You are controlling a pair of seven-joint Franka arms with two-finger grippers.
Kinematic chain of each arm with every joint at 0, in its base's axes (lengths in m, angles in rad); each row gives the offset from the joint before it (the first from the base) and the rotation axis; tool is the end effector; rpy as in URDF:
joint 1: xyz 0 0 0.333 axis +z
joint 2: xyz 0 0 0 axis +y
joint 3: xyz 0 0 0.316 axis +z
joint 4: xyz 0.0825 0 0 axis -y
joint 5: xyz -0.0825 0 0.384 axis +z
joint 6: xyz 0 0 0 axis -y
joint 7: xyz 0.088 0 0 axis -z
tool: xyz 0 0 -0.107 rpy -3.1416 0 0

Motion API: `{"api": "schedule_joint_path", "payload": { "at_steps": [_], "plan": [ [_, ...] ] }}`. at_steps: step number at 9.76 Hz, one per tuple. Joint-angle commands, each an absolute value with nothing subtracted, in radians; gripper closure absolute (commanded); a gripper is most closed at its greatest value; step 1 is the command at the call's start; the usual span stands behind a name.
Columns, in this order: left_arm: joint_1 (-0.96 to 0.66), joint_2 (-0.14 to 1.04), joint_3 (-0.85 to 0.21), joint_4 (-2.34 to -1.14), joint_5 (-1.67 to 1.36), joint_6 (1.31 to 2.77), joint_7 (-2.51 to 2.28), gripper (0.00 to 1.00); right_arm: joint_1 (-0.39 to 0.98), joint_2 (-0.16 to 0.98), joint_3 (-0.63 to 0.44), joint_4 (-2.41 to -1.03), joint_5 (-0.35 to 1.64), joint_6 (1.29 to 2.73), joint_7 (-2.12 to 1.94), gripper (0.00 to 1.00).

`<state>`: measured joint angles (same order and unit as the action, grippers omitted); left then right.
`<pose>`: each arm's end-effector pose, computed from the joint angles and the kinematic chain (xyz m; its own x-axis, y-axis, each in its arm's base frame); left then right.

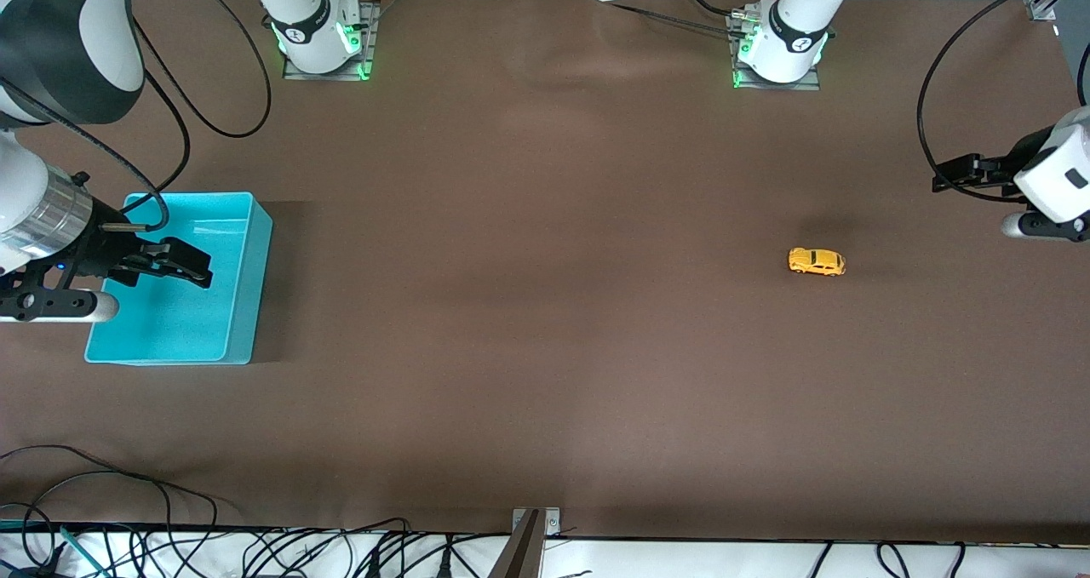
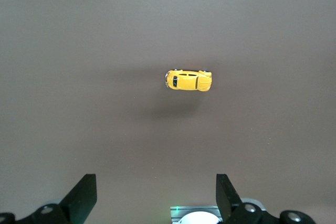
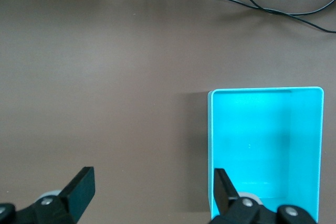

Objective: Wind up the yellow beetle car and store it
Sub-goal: 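Move the left gripper down over the yellow beetle car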

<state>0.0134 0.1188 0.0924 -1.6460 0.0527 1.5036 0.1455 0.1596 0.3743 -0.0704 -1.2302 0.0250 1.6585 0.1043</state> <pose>0.5658 0.0636 0.5183 0.9638 -0.0375 -0.2640 -0.0455 -0.9987 -0.0246 0.6686 0.0715 0.5648 0.9984 -0.0112 0.0546 -0.0109 -0.9999 -0.0050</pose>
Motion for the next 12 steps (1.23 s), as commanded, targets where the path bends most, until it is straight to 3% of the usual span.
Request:
{"api": "schedule_joint_path", "payload": {
  "at_steps": [1, 4, 10, 12],
  "plan": [
    [0.031, 0.191, 0.087, -1.628, 0.074, 1.569, 0.156, 0.00, 0.160, 0.368, -0.069, -1.232, 0.029, 1.649, 0.112, 0.00],
    [0.031, 0.172, 0.086, -1.854, 0.060, 1.837, 0.155, 0.00, 0.158, 0.368, -0.069, -1.232, 0.029, 1.648, 0.112, 0.00],
    [0.020, 0.156, 0.078, -2.170, 0.057, 2.197, 0.156, 0.00, 0.158, 0.368, -0.069, -1.232, 0.029, 1.647, 0.112, 0.00],
    [0.017, 0.158, 0.058, -2.226, 0.057, 2.250, 0.156, 0.00, 0.158, 0.368, -0.069, -1.233, 0.029, 1.647, 0.112, 0.00]
  ]
}}
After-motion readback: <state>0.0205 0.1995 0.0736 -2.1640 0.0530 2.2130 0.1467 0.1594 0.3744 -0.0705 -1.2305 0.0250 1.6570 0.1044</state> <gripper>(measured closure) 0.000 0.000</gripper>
